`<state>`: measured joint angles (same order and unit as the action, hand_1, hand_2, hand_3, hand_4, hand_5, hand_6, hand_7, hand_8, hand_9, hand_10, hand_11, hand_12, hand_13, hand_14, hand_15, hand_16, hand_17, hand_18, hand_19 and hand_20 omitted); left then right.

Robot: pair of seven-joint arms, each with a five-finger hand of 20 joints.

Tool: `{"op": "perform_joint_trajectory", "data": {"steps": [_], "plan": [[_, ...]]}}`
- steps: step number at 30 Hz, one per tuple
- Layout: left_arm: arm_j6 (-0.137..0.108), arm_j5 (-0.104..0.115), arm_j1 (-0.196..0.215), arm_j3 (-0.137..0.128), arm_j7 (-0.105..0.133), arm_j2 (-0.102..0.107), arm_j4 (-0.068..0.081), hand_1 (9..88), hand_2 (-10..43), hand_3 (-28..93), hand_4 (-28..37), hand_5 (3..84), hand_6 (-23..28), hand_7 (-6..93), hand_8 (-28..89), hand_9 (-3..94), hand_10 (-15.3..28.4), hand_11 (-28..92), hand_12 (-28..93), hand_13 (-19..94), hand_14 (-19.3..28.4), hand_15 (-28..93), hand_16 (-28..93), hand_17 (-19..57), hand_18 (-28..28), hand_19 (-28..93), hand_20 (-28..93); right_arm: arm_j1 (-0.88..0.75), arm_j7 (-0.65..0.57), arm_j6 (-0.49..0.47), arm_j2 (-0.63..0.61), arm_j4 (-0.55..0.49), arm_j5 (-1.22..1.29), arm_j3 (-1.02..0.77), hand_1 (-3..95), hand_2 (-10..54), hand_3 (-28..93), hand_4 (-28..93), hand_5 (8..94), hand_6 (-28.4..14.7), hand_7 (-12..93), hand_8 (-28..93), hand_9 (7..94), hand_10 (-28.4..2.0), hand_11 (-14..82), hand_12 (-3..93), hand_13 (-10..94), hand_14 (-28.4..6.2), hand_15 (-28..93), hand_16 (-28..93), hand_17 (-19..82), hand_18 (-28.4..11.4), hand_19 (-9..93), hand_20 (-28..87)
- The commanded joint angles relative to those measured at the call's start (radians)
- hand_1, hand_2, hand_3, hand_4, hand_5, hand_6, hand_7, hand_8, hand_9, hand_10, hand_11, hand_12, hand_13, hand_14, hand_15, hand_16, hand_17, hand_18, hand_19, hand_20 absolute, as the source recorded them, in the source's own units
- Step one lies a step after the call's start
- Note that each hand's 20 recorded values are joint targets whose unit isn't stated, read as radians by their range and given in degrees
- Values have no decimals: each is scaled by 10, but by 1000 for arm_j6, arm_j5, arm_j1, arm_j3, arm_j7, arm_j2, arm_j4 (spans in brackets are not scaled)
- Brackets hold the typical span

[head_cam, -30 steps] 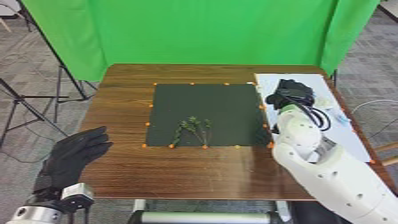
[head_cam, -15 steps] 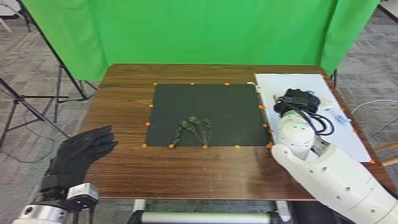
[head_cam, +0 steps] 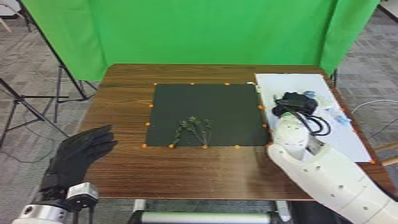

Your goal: Arrange flowers

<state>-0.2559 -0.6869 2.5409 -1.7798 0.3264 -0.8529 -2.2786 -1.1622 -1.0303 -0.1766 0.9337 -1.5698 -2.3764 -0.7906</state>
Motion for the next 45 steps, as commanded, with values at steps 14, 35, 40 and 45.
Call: {"op": "perform_joint_trajectory", "data": {"steps": [14, 35, 40, 45], "plan": [[19, -12, -16, -10, -20, -22, 4, 279, 49, 794, -165, 452, 136, 171, -95, 378, 220, 342, 94, 252, 284, 635, -144, -90, 230, 610, 119, -9, 28, -34, 45, 85, -50, 0, 437, -88, 748, -280, 629, -72, 454, 87, 722, -191, 357, 201, 655, -149, 745, 203, 324, -283, 932, 22], [12, -7, -3, -16, -16, -20, 4, 279, 49, 794, -166, 452, 136, 172, -96, 378, 220, 342, 92, 253, 284, 635, -145, -91, 231, 609, 118, -29, 68, 8, 28, 70, -67, -48, 534, -66, 748, -283, 703, -26, 506, 125, 815, -136, 367, 316, 724, -113, 760, 239, 350, -269, 932, 152], [9, -7, 10, -24, -14, -23, 0, 279, 50, 792, -165, 452, 136, 172, -96, 377, 220, 342, 93, 253, 284, 635, -145, -91, 230, 610, 118, 7, 81, 58, 15, 56, -57, -56, 531, -70, 760, -283, 708, -26, 503, 131, 819, -135, 372, 320, 731, -113, 765, 240, 354, -273, 932, 168], [2, -3, 17, -24, -7, -18, -3, 280, 50, 792, -164, 452, 136, 172, -96, 378, 219, 343, 94, 253, 284, 635, -145, -91, 230, 609, 118, 55, 152, 66, 18, 59, -93, -80, 533, -74, 766, -283, 713, -26, 499, 135, 823, -136, 378, 324, 738, -112, 771, 242, 357, -274, 932, 182]]}}
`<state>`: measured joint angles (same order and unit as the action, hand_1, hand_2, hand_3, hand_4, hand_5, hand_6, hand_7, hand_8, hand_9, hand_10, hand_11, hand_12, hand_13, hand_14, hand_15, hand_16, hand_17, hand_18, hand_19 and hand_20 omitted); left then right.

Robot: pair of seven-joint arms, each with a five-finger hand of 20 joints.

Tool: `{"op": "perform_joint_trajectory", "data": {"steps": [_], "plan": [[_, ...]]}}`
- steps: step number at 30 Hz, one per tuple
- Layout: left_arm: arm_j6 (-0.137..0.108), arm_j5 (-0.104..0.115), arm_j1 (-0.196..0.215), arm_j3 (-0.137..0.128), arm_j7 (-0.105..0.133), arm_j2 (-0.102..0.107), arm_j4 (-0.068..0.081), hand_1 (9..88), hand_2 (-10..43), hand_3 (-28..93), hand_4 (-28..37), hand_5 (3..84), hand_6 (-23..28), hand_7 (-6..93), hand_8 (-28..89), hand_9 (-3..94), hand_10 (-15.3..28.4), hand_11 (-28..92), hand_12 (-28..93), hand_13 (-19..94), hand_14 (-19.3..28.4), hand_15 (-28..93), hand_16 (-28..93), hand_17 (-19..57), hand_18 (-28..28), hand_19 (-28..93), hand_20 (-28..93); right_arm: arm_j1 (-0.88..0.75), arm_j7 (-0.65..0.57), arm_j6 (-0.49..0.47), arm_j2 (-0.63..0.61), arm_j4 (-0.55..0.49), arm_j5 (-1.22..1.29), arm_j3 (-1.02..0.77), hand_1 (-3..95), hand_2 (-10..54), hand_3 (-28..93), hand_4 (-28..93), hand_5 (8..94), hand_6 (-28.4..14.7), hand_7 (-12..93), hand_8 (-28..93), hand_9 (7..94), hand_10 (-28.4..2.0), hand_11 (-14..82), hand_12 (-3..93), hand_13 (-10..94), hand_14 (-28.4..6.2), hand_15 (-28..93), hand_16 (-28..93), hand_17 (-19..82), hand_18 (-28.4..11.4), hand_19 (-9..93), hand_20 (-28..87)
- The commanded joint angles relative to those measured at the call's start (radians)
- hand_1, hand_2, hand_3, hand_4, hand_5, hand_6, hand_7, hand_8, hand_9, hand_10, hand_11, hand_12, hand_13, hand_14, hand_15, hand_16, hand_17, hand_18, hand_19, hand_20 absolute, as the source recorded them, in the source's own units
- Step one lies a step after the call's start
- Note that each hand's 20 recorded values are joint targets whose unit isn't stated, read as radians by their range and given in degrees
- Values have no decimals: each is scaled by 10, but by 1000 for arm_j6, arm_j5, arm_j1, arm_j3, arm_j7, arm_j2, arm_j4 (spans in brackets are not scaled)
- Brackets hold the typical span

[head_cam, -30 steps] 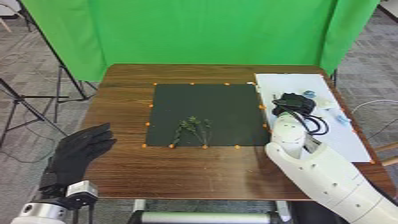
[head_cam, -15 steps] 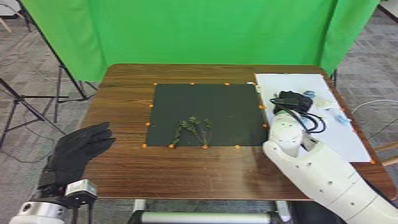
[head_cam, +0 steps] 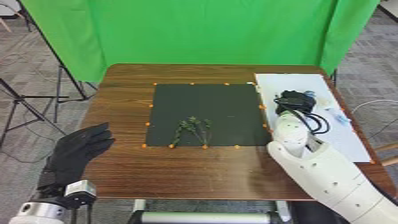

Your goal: Arrange flowers

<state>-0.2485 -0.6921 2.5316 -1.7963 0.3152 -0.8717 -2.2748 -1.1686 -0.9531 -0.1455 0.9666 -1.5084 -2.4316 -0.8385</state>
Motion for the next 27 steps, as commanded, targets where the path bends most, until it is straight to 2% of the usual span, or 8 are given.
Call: {"op": "perform_joint_trajectory", "data": {"steps": [1, 2, 5, 10, 15, 23, 27], "plan": [[-6, 3, 28, -8, 5, 1, -8, 280, 50, 792, -164, 452, 136, 172, -96, 378, 219, 343, 94, 253, 284, 635, -145, -91, 230, 609, 118, 70, 89, 40, -11, -1, -47, -36, 533, -74, 767, -283, 713, -26, 499, 136, 823, -137, 378, 324, 738, -112, 771, 242, 358, -275, 932, 183], [-9, 5, 30, -7, 9, 3, -8, 280, 50, 792, -165, 452, 136, 171, -96, 378, 219, 343, 93, 253, 284, 635, -145, -91, 230, 610, 118, 81, -20, 78, -70, -90, 16, 68, 533, -75, 768, -283, 713, -26, 499, 136, 824, -137, 379, 324, 739, -112, 771, 242, 358, -275, 932, 184], [-13, 7, 38, -7, 13, 4, -11, 279, 50, 792, -165, 452, 136, 171, -96, 378, 219, 343, 94, 253, 284, 635, -145, -91, 230, 610, 118, 117, -11, 84, -53, -96, 6, 76, 533, -76, 770, -283, 715, -26, 497, 137, 826, -139, 381, 324, 740, -112, 772, 243, 357, -276, 932, 189], [-18, 8, 51, -14, 16, 4, -15, 279, 50, 793, -165, 452, 136, 170, -96, 378, 220, 343, 93, 253, 284, 635, -145, -92, 231, 610, 118, 127, 1, 100, -82, -178, -9, 81, 534, -79, 773, -283, 721, -27, 492, 140, 829, -141, 384, 321, 743, -113, 774, 245, 358, -278, 932, 195], [-27, 14, 72, -21, 29, 8, -21, 279, 50, 792, -166, 452, 136, 170, -95, 378, 220, 343, 93, 253, 284, 635, -145, -91, 230, 610, 118, 140, 22, 113, -88, -259, -12, 87, 536, -82, 775, -283, 728, -29, 483, 144, 832, -144, 384, 319, 745, -116, 775, 246, 357, -281, 932, 202], [-33, 13, 87, -35, 27, 8, -30, 280, 50, 792, -165, 452, 136, 170, -95, 378, 219, 343, 94, 253, 284, 635, -145, -91, 230, 610, 118, 62, 24, 70, -75, -408, 16, 68, 540, -89, 777, -283, 739, -31, 467, 153, 838, -147, 384, 320, 749, -118, 777, 248, 357, -283, 932, 210], [-24, 8, 83, -42, 11, -6, -30, 279, 50, 793, -165, 453, 136, 169, -95, 378, 219, 342, 93, 253, 284, 635, -145, -91, 230, 610, 118, -19, 4, 75, -59, -461, 24, 41, 542, -91, 776, -283, 747, -33, 453, 162, 840, -151, 384, 320, 750, -121, 778, 250, 357, -283, 932, 216]]}}
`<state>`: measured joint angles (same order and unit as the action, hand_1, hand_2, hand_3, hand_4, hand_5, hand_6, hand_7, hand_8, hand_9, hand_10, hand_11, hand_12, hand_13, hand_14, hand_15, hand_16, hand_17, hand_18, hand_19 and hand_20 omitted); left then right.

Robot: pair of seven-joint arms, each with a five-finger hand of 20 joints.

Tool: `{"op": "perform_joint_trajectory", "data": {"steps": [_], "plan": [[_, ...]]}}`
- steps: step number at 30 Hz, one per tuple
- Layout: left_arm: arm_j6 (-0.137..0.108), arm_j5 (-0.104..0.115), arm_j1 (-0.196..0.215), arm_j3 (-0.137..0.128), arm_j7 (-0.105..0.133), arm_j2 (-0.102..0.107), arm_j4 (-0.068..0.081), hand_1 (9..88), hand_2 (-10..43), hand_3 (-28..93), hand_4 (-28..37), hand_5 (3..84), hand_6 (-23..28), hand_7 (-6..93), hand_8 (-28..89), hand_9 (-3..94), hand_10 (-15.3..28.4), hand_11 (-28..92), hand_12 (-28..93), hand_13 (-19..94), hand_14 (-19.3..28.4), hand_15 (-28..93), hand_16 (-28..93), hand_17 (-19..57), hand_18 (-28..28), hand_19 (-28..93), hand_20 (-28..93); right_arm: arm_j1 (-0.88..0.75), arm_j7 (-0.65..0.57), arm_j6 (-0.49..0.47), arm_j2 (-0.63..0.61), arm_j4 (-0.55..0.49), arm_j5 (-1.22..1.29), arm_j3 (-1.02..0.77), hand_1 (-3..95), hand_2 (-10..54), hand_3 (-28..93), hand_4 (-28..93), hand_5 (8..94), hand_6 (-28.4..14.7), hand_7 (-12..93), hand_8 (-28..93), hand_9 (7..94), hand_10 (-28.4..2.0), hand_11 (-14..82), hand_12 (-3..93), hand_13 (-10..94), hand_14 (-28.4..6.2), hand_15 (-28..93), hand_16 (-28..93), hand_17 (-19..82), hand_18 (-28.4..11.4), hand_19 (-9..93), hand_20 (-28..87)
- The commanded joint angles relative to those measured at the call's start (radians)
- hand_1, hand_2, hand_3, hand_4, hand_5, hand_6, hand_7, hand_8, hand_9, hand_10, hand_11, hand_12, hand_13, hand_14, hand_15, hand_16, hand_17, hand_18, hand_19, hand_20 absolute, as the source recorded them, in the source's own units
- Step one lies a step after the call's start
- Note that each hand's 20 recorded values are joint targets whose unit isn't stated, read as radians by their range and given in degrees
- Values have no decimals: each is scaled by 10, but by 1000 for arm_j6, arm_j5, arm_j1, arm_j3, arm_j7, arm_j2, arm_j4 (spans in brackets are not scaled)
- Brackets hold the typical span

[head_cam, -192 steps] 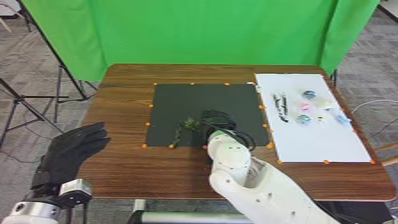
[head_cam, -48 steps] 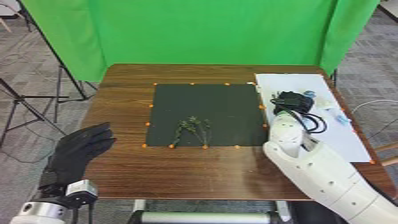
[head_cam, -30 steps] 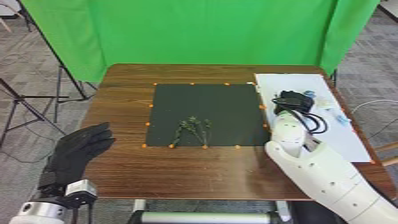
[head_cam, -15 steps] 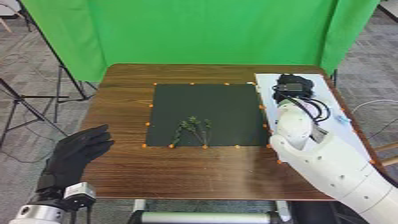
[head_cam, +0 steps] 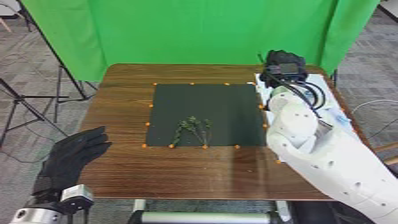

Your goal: Arrange flowers

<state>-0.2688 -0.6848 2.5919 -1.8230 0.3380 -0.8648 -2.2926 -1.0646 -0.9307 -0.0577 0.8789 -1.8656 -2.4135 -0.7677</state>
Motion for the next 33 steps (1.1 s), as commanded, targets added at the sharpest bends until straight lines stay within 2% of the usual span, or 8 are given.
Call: {"op": "perform_joint_trajectory", "data": {"steps": [1, 7, 10, 16, 19, 22, 31, 33], "plan": [[-1, -1, 27, -18, -12, -14, -13, 279, 50, 793, -165, 452, 136, 170, -95, 378, 219, 342, 93, 253, 284, 635, -145, -91, 230, 609, 117, -146, -23, -14, 36, -114, 10, -38, 543, -92, 777, -283, 748, -34, 451, 165, 840, -151, 383, 320, 750, -122, 779, 251, 356, -283, 932, 216], [8, -6, 25, -22, -24, -23, -12, 279, 50, 792, -166, 453, 137, 169, -95, 378, 219, 342, 94, 253, 284, 635, -145, -91, 230, 609, 118, -227, -30, -7, 67, -131, 16, -26, 545, -94, 777, -282, 751, -36, 442, 170, 840, -151, 381, 323, 750, -122, 778, 253, 356, -284, 932, 218], [15, -11, 15, -23, -36, -28, -10, 279, 50, 792, -165, 453, 137, 169, -95, 378, 219, 342, 94, 253, 284, 635, -145, -91, 230, 609, 118, -244, -29, -16, 88, -117, 11, -14, 546, -93, 775, -282, 752, -36, 439, 172, 841, -151, 380, 323, 750, -122, 778, 253, 356, -284, 932, 218], [21, -12, 8, -20, -39, -29, -8, 279, 50, 792, -165, 453, 137, 169, -95, 378, 219, 342, 94, 253, 284, 635, -145, -91, 230, 609, 118, -290, -42, -26, 132, -94, 9, -4, 546, -94, 775, -282, 752, -34, 438, 173, 842, -152, 381, 321, 750, -122, 779, 252, 356, -284, 932, 219], [29, -16, -1, -22, -53, -33, -4, 280, 50, 792, -166, 453, 137, 170, -95, 379, 219, 342, 93, 253, 284, 635, -144, -91, 230, 609, 118, -298, -46, -25, 149, -74, 4, 1, 545, -93, 775, -282, 752, -33, 439, 173, 842, -152, 381, 321, 750, -121, 779, 252, 356, -284, 932, 220], [27, -14, 1, -20, -49, -32, -4, 280, 51, 792, -166, 453, 136, 170, -95, 378, 219, 342, 93, 253, 284, 635, -144, -91, 230, 609, 118, -304, -42, -28, 164, -56, 3, 3, 546, -92, 771, -282, 752, -33, 440, 172, 842, -150, 382, 321, 751, -121, 779, 252, 357, -284, 932, 220], [34, -18, -16, -13, -62, -35, 0, 280, 50, 793, -165, 452, 136, 170, -95, 379, 219, 342, 93, 253, 284, 635, -144, -91, 230, 610, 118, -321, -35, -42, 188, -35, 0, 10, 541, -91, 767, -282, 750, -31, 442, 162, 840, -147, 382, 317, 751, -120, 777, 250, 357, -284, 932, 216], [32, -16, -15, -11, -57, -31, 1, 280, 50, 793, -166, 452, 137, 170, -95, 378, 220, 343, 93, 253, 284, 636, -144, -91, 231, 609, 118, -324, -35, -39, 189, -33, 9, 10, 538, -91, 766, -282, 749, -30, 442, 161, 840, -147, 381, 316, 751, -121, 776, 250, 357, -284, 932, 214]]}}
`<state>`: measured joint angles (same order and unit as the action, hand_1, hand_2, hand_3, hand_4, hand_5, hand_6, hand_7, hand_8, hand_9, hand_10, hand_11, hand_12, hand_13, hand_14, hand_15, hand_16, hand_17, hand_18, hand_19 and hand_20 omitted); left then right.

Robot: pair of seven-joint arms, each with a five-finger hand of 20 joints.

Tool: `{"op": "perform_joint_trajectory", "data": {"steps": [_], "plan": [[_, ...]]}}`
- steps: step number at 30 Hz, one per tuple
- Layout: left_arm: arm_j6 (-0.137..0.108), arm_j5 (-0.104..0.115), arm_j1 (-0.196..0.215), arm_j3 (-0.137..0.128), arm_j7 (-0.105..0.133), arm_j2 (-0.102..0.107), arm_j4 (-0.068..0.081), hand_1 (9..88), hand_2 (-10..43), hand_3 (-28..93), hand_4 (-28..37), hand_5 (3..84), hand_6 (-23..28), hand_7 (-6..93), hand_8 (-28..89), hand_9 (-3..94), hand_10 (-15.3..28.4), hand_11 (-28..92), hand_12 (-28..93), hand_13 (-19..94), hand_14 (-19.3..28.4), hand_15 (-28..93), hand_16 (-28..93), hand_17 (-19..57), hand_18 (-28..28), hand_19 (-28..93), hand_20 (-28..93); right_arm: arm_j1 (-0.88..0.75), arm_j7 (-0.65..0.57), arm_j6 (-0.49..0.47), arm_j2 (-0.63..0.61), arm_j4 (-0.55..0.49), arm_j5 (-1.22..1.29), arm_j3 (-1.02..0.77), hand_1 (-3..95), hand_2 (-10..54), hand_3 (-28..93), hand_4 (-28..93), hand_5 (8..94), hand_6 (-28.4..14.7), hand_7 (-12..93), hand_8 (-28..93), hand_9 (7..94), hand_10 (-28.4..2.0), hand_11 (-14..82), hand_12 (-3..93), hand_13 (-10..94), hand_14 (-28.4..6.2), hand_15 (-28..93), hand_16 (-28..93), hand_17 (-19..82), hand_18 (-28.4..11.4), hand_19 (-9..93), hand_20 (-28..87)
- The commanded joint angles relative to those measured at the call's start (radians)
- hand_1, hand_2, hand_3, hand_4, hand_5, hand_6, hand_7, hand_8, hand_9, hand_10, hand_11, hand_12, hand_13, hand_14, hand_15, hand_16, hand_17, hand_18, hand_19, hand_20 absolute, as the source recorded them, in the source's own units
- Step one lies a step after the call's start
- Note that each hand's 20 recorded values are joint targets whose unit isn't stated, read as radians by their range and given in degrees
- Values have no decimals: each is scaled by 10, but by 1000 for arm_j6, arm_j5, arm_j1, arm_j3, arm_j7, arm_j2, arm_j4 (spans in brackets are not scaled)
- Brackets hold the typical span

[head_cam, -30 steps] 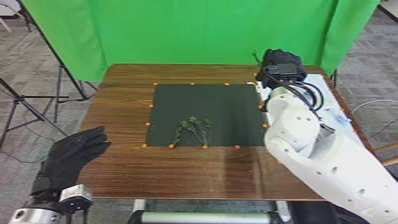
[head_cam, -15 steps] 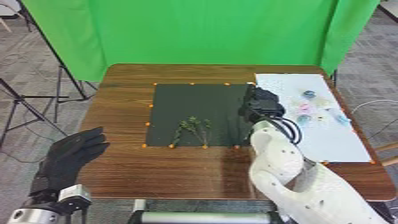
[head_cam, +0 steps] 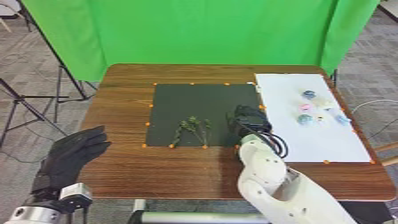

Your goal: Arrange flowers

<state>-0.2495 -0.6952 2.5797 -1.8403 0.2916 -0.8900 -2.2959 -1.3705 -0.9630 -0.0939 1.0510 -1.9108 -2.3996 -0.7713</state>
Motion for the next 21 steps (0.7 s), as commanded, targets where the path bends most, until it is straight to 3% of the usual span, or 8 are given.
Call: {"op": "perform_joint_trajectory", "data": {"steps": [1, 14, 16, 21], "plan": [[12, -5, -3, 7, -9, -4, 4, 280, 50, 793, -166, 453, 136, 170, -95, 378, 220, 343, 93, 253, 284, 635, -144, -91, 230, 609, 118, -20, 0, 6, 16, 13, -4, 13, 535, -92, 767, -281, 749, -30, 443, 159, 839, -146, 381, 315, 751, -121, 775, 249, 357, -284, 932, 212], [12, -7, -6, 10, -15, -5, 6, 280, 50, 792, -166, 452, 136, 170, -94, 378, 219, 343, 94, 253, 284, 635, -145, -91, 230, 610, 118, -28, -7, -2, 15, 0, 10, 0, 483, -95, 751, -266, 725, -35, 467, 145, 814, -156, 407, 277, 737, -123, 759, 244, 354, -284, 932, 173], [15, -1, 4, 7, 0, -4, 6, 279, 51, 792, -166, 453, 137, 170, -95, 378, 220, 343, 94, 253, 284, 635, -144, -91, 230, 610, 118, -37, -9, -41, 20, -8, -7, -6, 480, -95, 750, -266, 720, -39, 464, 146, 805, -159, 411, 273, 733, -125, 758, 243, 352, -284, 932, 166], [11, -8, 7, 2, -11, -7, 2, 278, 49, 794, -166, 452, 136, 171, -95, 378, 220, 342, 93, 253, 284, 636, -144, -91, 230, 609, 117, -52, 5, -32, 16, -34, -40, 2, 461, -95, 737, -259, 691, -65, 451, 153, 764, -186, 441, 245, 710, -136, 764, 244, 352, -284, 932, 124]]}}
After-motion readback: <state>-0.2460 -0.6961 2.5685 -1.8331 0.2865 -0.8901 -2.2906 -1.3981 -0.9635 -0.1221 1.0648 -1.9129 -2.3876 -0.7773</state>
